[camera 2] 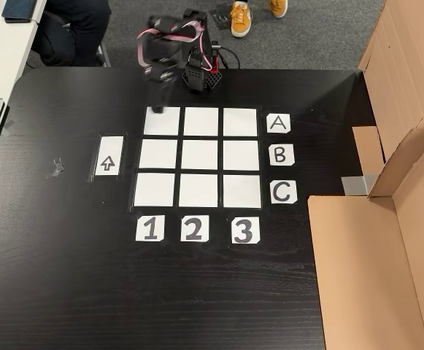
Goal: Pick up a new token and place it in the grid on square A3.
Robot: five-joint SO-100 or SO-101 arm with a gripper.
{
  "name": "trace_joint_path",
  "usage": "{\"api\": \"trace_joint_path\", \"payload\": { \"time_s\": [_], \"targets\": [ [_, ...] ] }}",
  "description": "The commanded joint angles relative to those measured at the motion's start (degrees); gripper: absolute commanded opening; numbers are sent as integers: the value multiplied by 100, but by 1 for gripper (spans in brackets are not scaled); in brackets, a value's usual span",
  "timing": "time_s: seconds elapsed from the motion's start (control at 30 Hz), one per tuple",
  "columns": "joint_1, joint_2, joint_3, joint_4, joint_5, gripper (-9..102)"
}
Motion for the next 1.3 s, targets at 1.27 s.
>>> {"api": "trace_joint_path", "payload": {
  "time_s": [1.27],
  "targets": [
    [-4395,4192,5827,-1468,97,11]
  ]
}}
